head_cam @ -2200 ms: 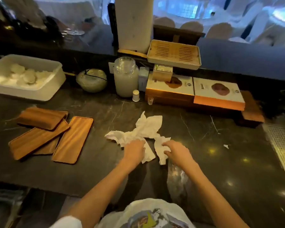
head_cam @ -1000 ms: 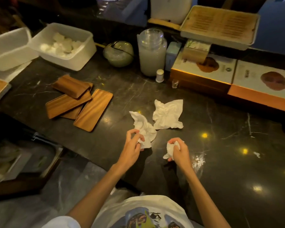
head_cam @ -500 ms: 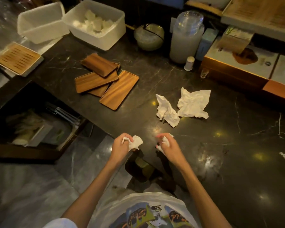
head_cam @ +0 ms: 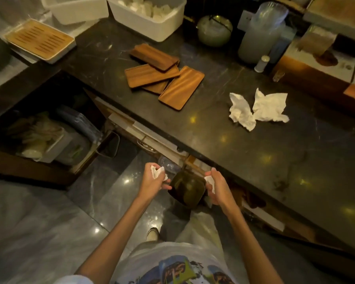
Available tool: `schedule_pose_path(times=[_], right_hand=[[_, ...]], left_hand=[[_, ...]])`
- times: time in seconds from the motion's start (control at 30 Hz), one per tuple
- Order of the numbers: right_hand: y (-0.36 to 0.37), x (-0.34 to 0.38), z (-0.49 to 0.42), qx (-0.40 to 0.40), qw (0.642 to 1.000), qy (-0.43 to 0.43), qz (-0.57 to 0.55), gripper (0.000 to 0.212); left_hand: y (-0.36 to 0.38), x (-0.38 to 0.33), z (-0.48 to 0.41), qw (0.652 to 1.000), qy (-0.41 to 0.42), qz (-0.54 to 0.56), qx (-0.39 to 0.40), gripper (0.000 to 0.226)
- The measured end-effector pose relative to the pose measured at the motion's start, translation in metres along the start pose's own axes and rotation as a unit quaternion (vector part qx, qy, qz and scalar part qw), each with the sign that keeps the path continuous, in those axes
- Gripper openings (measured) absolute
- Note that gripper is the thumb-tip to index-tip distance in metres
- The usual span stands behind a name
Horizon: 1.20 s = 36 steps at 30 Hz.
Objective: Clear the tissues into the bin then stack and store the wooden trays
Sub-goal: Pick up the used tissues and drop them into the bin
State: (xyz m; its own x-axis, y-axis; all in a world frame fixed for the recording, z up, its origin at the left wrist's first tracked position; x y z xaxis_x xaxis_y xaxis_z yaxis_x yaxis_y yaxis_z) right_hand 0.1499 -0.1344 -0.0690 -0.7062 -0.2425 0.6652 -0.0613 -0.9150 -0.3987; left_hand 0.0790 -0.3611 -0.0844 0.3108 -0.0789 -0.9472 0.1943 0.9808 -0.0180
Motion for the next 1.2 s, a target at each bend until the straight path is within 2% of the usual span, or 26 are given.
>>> schedule_pose_path(times=[0.13,0.23,0.4,0.53,0.67,0.73,0.87,1.0,1.07,1.13,1.2], right_hand=[[0.058,-0.039,0.042,0.045,0.974,0.109,-0.193,0.020],[0.083,-0.059,0.063,0.016,0.981,0.119,-0.151,0.015],[0.105,-0.047,0.048,0.013,0.992,0.065,-0.108,0.017],[0.120,-0.058,-0.015,-0.012,0.988,0.076,-0.135,0.017],[0.144,-0.106,-0.104,-0.023,0.985,0.084,-0.148,0.021],[0.165,-0.140,-0.148,0.003,0.990,0.089,-0.107,0.025],[0.197,-0.236,-0.235,0.018,0.994,0.111,-0.006,0.030],[0.221,-0.336,-0.319,0.045,0.961,0.175,0.208,0.038],[0.231,-0.360,-0.356,0.051,0.947,0.134,0.286,0.045],[0.240,-0.366,-0.378,0.033,0.941,0.042,0.335,0.045],[0.246,-0.373,-0.396,0.022,0.937,-0.019,0.349,0.044]], left_hand=[[-0.043,0.022,0.033,0.999,-0.012,-0.011,0.032,0.017],[-0.065,0.041,0.051,0.996,-0.024,-0.052,0.062,0.026],[-0.079,0.078,0.041,0.989,-0.064,-0.106,0.077,0.034],[-0.062,0.129,-0.015,0.987,-0.097,-0.097,0.088,0.020],[-0.038,0.218,-0.082,0.985,-0.108,-0.107,0.085,0.030],[-0.025,0.269,-0.105,0.985,-0.103,-0.114,0.083,0.035],[0.007,0.384,-0.144,0.984,-0.084,-0.108,0.118,0.033],[0.028,0.476,-0.172,0.987,-0.047,-0.106,0.114,0.030],[0.039,0.508,-0.190,0.978,-0.023,-0.187,0.090,0.026],[0.057,0.536,-0.206,0.976,-0.006,-0.207,0.070,0.026],[0.078,0.552,-0.221,0.957,0.033,-0.266,0.107,0.018]])
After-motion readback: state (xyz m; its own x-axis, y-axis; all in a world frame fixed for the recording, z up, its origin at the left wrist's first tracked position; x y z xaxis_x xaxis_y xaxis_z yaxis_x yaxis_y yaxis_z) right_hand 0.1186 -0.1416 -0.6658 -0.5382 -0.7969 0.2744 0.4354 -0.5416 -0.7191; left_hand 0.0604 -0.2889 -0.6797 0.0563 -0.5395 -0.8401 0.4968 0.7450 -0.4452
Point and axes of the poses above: each hand's wrist, its own z-axis away from the middle knuckle, its own y-axis out of the palm, x = y × z, the point moved 10 cm from there along -z, towards the middle knuckle, and after that the axes turned 12 degrees about y, right-handed, at the moved point
